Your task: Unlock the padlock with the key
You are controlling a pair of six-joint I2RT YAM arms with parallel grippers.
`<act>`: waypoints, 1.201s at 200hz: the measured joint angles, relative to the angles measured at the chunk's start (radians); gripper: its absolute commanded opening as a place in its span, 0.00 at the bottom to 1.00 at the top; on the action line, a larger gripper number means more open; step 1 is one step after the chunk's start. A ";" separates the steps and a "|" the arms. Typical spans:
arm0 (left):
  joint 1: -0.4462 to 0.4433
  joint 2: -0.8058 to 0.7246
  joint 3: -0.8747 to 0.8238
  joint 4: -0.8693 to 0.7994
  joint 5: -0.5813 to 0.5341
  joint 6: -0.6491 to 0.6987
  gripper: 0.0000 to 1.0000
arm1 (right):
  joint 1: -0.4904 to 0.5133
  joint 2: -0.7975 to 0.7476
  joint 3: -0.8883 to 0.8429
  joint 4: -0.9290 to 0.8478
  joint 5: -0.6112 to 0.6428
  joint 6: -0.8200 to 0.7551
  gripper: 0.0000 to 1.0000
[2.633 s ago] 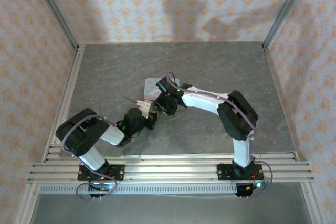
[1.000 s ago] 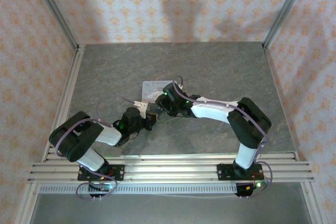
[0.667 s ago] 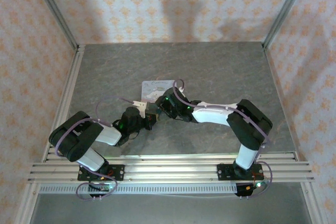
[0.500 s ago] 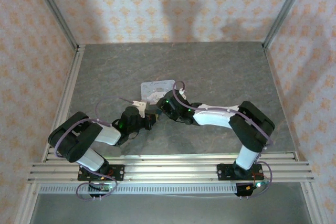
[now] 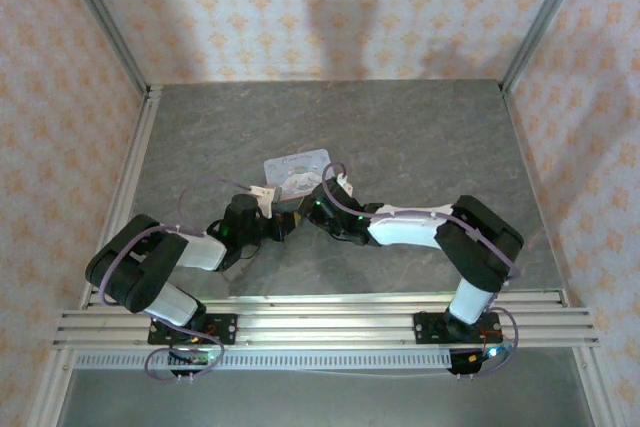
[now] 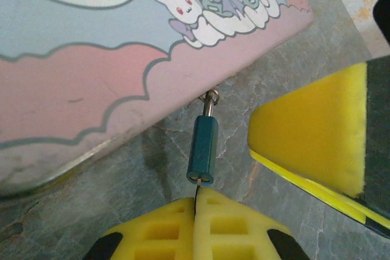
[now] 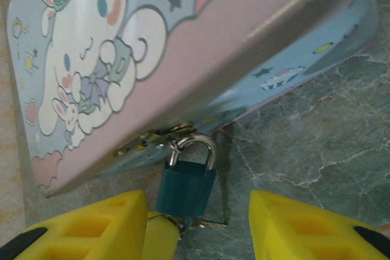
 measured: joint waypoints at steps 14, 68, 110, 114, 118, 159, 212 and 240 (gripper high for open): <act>0.000 0.009 0.002 0.000 0.011 -0.003 0.00 | 0.000 0.000 -0.014 0.006 0.000 0.016 0.49; 0.000 0.018 0.003 0.001 0.040 -0.011 0.00 | 0.000 0.012 -0.025 0.009 -0.005 0.056 0.50; 0.006 0.018 0.003 -0.001 0.047 -0.011 0.00 | 0.000 0.054 0.000 0.031 -0.027 0.060 0.50; 0.006 0.018 0.003 -0.001 0.047 -0.011 0.00 | 0.000 0.056 0.002 0.033 -0.027 0.060 0.50; 0.007 0.018 0.003 -0.001 0.047 -0.010 0.00 | 0.000 0.058 0.003 0.037 -0.031 0.060 0.50; 0.023 0.018 0.003 -0.008 0.058 -0.010 0.00 | 0.000 0.076 0.018 0.054 -0.046 0.060 0.50; 0.035 0.018 0.003 -0.017 0.079 -0.006 0.00 | -0.020 0.098 0.043 0.067 -0.102 0.087 0.50; 0.035 0.018 0.003 -0.020 0.100 0.006 0.00 | -0.029 0.119 0.088 0.057 -0.126 0.085 0.51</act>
